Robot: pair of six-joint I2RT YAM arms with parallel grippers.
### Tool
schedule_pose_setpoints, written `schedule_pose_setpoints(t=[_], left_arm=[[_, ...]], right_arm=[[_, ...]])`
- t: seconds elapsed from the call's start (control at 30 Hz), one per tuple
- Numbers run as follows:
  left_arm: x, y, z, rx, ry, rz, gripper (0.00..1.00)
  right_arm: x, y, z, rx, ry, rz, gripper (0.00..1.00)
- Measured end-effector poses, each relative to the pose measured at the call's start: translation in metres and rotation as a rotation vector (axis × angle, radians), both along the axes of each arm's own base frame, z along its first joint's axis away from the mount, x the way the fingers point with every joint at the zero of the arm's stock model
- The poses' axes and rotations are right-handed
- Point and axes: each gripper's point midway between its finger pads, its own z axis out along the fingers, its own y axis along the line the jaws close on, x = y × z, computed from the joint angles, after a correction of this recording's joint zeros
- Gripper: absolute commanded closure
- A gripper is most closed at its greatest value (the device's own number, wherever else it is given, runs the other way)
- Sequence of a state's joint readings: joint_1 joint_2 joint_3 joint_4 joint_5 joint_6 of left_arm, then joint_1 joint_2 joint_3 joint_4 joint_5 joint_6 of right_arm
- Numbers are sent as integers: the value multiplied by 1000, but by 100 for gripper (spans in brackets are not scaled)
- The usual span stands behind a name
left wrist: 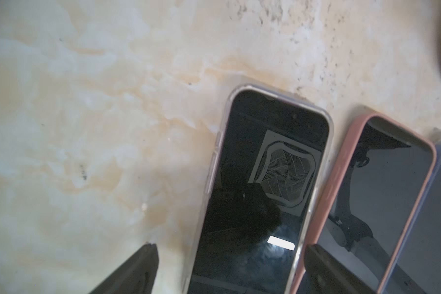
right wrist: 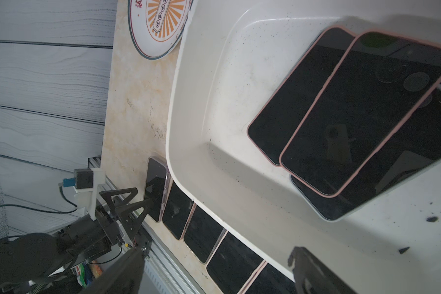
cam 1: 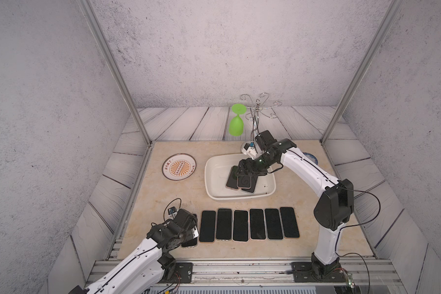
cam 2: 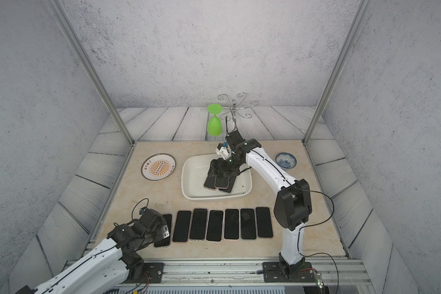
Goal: Take the phone out of the storage box
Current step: Place the phone at the center of the board, then pick up the phone from the storage box.
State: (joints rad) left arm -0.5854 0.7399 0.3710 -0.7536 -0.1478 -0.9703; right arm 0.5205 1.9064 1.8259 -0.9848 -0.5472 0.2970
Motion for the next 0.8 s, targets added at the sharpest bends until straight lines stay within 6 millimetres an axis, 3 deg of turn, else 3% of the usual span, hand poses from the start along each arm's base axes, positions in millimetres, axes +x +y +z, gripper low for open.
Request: schedule_pose_setpoints(t=[0.23,0.57,0.73,0.8], left_arm=[[19,-23,-1,-82,-30,-40,5],[29,-26,-4,-78,-54,-53,5],[30,-25,-1,-72,-57,-48,3],[34,-24,12,-62,-75,-51,2]], right_arm=[[-5,-3,-9,-17,18,10,5],[-7,-6,-17,-38,28,11,5],[6,-18,-33,-134,8,-38,4],[20,-26,-46,-205,8,-75,4]])
